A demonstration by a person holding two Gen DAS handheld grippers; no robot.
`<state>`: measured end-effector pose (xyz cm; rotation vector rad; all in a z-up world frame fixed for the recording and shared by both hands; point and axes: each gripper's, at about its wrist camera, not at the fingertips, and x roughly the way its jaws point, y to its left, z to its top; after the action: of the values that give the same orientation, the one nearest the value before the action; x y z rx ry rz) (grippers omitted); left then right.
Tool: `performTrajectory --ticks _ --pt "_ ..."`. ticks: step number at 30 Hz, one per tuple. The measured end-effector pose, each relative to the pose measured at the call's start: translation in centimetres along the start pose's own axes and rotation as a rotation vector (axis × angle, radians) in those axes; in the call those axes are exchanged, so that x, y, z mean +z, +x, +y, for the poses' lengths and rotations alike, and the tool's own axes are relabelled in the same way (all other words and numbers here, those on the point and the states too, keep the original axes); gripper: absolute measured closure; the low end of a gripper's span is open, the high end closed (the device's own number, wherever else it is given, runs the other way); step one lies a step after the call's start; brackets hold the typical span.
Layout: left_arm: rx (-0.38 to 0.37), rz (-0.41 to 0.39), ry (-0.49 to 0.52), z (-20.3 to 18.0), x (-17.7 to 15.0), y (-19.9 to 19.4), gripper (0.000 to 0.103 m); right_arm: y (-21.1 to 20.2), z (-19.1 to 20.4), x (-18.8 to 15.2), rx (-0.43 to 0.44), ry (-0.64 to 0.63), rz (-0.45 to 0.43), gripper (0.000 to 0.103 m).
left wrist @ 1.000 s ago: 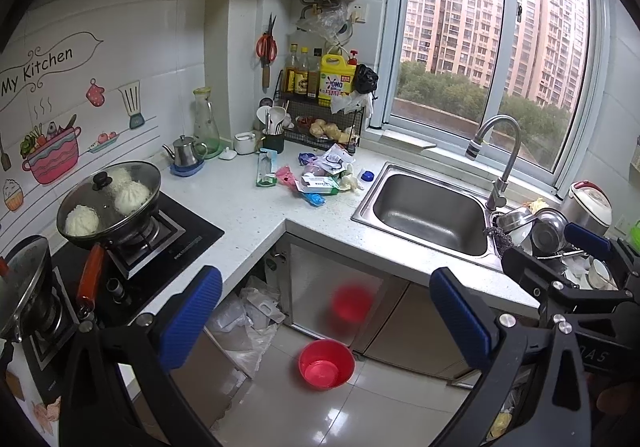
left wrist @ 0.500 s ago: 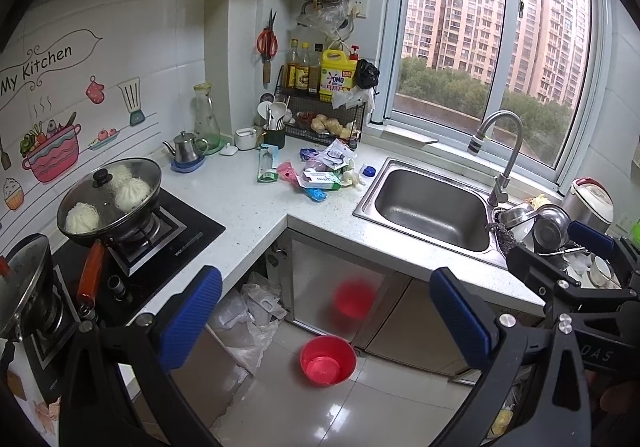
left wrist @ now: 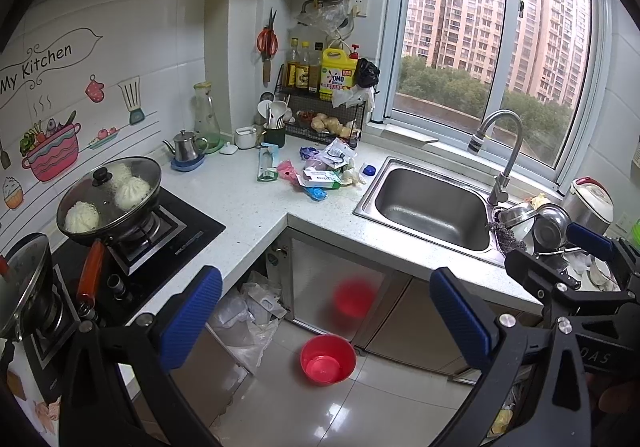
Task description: Collect trash
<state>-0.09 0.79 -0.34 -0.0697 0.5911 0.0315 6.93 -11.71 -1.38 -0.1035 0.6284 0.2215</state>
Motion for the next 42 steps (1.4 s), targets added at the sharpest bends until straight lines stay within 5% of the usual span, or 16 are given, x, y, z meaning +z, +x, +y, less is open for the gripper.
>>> performTrajectory --ticks 18,26,36,42 --pt "0.007 0.03 0.048 0.9 0.2 3.8 0.0 3.0 0.5 -0.1 -0.021 -0.015 0.068 0.0" --pt "0.032 0.109 0.088 1.9 1.2 8.1 0.0 6.2 0.7 1.0 -0.013 -0.026 0.091 0.0" --pt "0.045 0.189 0.058 1.7 4.8 17.3 0.0 15.0 -2.5 4.7 0.048 -0.021 0.148 0.0" --pt "0.057 0.218 -0.055 1.6 8.9 24.9 0.0 23.1 -5.7 9.4 0.068 -0.057 0.14 0.0"
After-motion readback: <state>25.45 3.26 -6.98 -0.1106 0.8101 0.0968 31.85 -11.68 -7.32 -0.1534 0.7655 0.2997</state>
